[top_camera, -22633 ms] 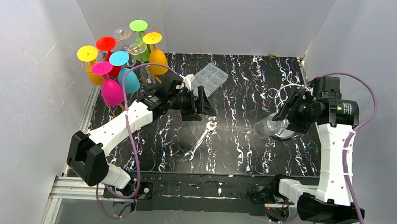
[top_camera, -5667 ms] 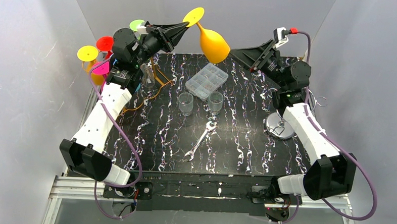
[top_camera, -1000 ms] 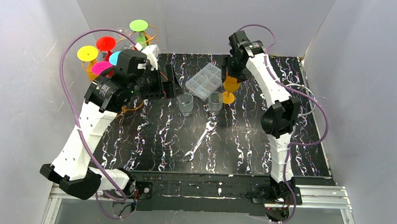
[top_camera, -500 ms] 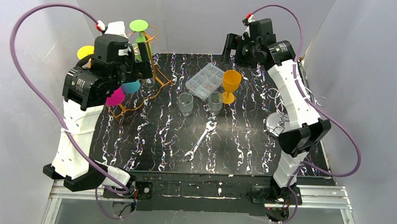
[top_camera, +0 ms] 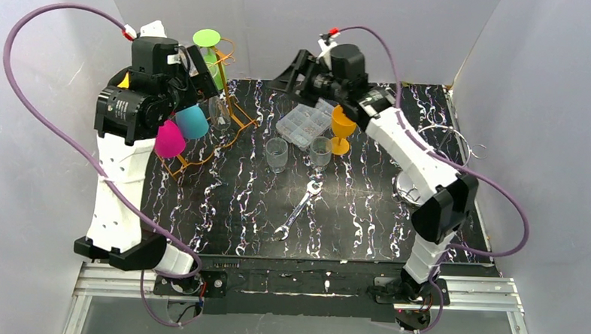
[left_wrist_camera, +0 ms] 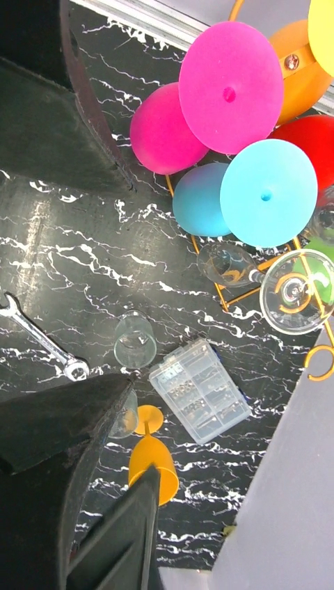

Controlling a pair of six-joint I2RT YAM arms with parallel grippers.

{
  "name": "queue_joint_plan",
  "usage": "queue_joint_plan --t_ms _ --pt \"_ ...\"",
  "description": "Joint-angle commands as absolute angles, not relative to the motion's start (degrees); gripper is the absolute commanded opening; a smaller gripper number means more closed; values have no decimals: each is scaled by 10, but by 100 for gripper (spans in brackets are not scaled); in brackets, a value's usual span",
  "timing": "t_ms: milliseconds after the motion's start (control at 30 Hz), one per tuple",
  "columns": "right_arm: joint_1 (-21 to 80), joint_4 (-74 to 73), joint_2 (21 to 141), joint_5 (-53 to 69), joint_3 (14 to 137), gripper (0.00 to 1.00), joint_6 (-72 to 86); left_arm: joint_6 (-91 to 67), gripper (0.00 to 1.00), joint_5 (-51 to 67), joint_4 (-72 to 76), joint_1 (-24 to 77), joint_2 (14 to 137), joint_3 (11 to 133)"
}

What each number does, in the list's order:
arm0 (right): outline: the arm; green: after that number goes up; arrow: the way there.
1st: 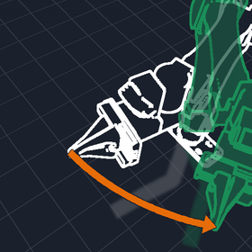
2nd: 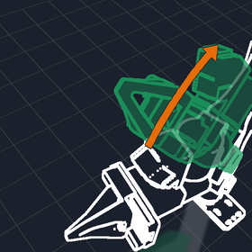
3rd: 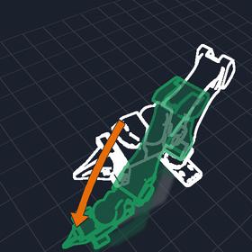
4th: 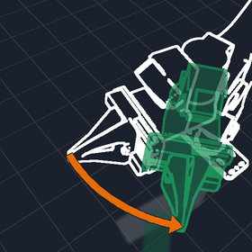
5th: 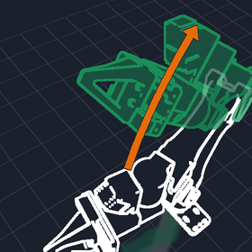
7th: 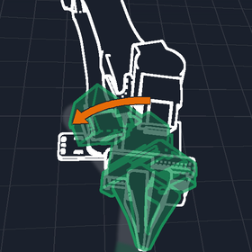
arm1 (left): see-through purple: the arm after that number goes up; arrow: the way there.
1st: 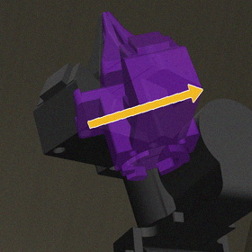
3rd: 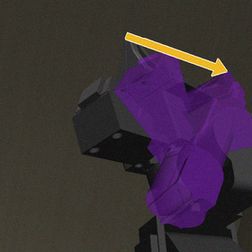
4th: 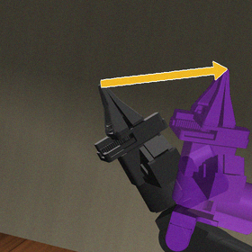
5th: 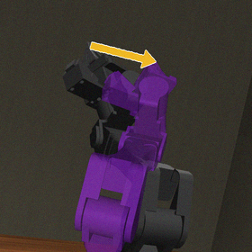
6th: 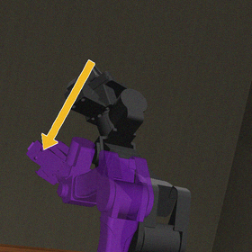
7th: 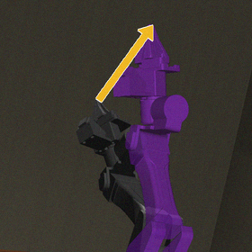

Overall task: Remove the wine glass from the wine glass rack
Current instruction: Pick up the wine glass from the wine rack.

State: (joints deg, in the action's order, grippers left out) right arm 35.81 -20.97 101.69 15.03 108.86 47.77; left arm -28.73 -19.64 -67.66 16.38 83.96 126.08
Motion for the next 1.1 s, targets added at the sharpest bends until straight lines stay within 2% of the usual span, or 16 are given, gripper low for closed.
queue_joint_plan --t_ms 0,267,500,767,933,1067 --pt "422 -55 1066 118 1136 77 588 -303 95 -200 -656 159 792 1248" --pt "497 3 1168 40 1212 62 666 -305 95 -183 -638 159 678 1156" --pt "526 66 1212 -31 1220 53 712 -290 96 -182 -645 159 612 1122" --pt "539 95 1219 -85 1219 51 720 -292 96 -169 -638 159 580 1079" --pt "540 76 1260 -114 1278 51 726 -288 97 -169 -632 159 578 1078" --pt "540 57 1300 -127 1332 47 743 -283 97 -170 -628 159 583 1085"
